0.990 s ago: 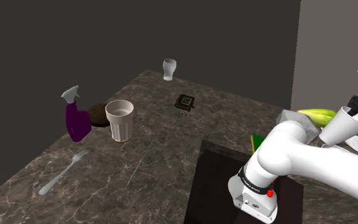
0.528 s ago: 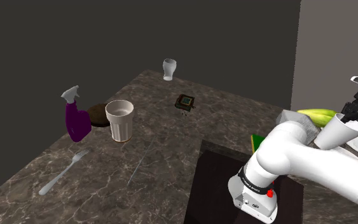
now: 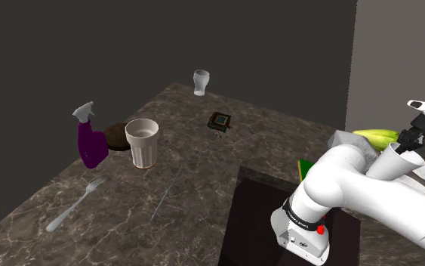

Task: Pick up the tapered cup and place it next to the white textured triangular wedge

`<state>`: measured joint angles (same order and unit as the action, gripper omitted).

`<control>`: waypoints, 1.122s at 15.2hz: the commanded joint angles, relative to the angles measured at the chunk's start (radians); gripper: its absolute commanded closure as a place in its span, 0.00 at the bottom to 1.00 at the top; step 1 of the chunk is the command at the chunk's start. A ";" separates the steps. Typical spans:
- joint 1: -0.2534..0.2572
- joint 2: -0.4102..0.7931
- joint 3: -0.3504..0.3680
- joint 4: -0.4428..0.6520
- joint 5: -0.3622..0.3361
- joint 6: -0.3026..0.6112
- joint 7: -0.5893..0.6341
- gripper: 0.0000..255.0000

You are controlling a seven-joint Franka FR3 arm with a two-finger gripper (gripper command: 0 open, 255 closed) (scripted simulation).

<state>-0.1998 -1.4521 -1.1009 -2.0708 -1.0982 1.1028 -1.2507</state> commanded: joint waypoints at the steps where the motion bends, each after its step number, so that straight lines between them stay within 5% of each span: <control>1: -0.010 -0.015 -0.015 -0.023 -0.015 0.012 0.002 1.00; 17: -0.044 -0.074 -0.099 -0.100 -0.096 0.068 0.002 1.00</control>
<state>-0.2441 -1.5263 -1.1999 -2.1712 -1.1936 1.1712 -1.2490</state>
